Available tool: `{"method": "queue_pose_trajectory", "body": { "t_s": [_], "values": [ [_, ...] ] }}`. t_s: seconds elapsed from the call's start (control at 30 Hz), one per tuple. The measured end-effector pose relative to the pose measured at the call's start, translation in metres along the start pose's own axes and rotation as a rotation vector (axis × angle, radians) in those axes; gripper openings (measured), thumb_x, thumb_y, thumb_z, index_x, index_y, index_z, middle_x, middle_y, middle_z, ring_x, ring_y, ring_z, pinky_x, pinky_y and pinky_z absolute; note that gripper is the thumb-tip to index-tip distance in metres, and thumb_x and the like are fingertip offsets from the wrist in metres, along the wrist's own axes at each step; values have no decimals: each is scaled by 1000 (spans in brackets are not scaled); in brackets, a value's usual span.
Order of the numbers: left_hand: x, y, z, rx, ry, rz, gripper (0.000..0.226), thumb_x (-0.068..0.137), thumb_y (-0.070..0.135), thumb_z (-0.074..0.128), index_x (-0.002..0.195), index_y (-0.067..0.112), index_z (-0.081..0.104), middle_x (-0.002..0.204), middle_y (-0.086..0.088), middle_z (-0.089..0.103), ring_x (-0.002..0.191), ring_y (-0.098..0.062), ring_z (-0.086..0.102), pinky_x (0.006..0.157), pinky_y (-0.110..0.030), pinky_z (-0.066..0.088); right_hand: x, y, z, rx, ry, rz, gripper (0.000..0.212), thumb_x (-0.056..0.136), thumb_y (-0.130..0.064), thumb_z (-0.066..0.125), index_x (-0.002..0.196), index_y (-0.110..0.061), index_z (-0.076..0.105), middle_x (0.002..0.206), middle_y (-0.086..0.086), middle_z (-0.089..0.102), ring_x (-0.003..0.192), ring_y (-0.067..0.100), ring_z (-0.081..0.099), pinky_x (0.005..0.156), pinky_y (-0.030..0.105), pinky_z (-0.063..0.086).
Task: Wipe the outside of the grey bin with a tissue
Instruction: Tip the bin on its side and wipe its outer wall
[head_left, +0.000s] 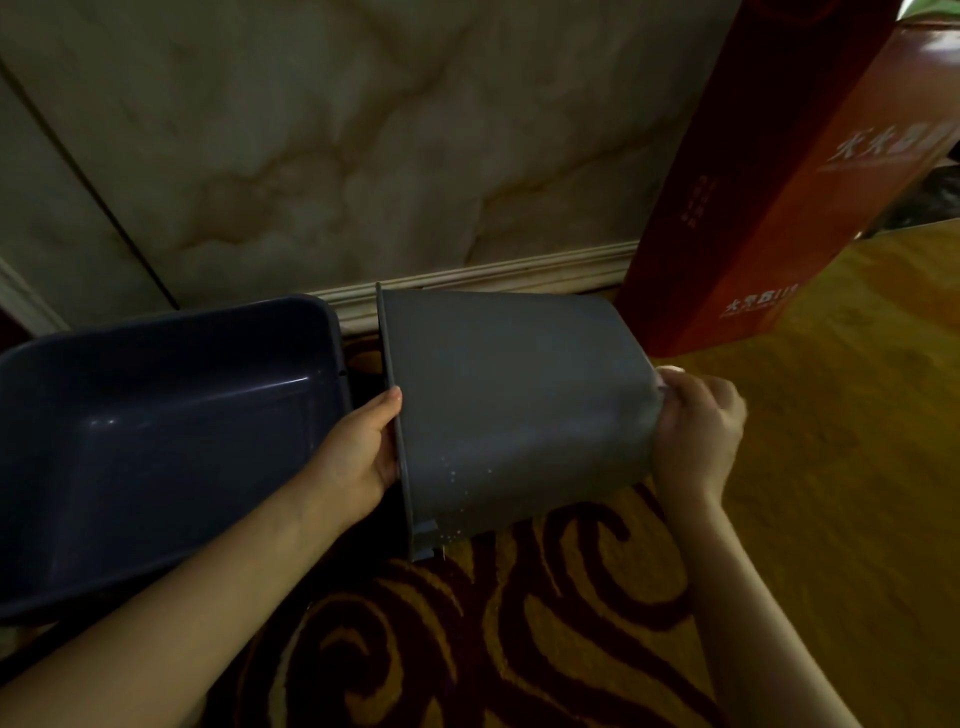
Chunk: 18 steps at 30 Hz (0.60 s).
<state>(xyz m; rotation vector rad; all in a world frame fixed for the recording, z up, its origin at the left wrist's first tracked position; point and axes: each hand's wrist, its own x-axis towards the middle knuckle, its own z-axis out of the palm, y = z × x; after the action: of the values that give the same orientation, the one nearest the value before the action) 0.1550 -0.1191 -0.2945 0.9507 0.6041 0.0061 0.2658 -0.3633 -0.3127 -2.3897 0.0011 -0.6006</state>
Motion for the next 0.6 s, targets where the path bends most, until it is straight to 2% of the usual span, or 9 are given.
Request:
{"method": "queue_pose_trajectory", "body": {
  "t_s": [0.07,0.13,0.2,0.27,0.33,0.4,0.53,0.6],
  "values": [
    [1,-1,-2,5,-13,8,26,97,26,38,111,20,60,94,-2,75,83,-17,71,57,-31,58,-26,-26,-1,19,-81,-246,20,86,-1,61,103,-11,65,102,12,60,97,27,54,73,28,39],
    [2,-3,-4,10,-36,12,25,96,27,39,106,22,62,87,0,77,79,-16,73,53,-29,58,-53,-54,2,70,-250,-464,24,81,1,65,100,-14,66,100,7,61,93,22,55,76,29,44],
    [3,-4,-5,20,-50,12,27,96,30,39,105,21,62,87,-1,77,79,-16,73,55,-29,58,-76,-75,8,90,-373,-635,24,79,-1,63,98,-16,66,100,4,62,92,20,55,78,31,46],
    [3,-5,-6,22,-69,3,30,96,33,37,106,20,63,92,-3,77,83,-18,73,59,-30,58,-91,-85,12,78,-422,-734,24,78,-5,58,99,-17,65,100,5,61,88,21,55,76,32,46],
    [2,-6,-8,13,-82,-6,32,95,35,38,107,19,64,99,-5,76,89,-19,72,62,-31,59,-89,-80,15,79,-415,-710,25,79,-4,59,101,-16,65,101,6,61,89,22,55,76,34,47],
    [0,-10,-12,36,-91,-12,32,94,38,40,106,23,65,103,-3,75,93,-18,70,65,-31,59,-75,-66,17,71,-360,-608,28,80,0,61,103,-14,66,104,6,62,93,23,55,80,36,48],
    [-12,-20,-22,164,-138,-23,39,82,47,49,109,24,65,108,2,73,98,-12,68,66,-25,57,-35,-19,15,-18,-191,-335,24,86,0,56,104,-12,66,108,8,61,100,25,52,84,32,42],
    [-19,-25,-30,240,-211,-15,41,80,50,50,108,26,68,115,3,70,105,-12,66,73,-22,56,-20,10,14,-43,-95,-168,21,89,-1,53,104,-10,64,109,10,59,101,26,50,81,29,39]
  ]
}}
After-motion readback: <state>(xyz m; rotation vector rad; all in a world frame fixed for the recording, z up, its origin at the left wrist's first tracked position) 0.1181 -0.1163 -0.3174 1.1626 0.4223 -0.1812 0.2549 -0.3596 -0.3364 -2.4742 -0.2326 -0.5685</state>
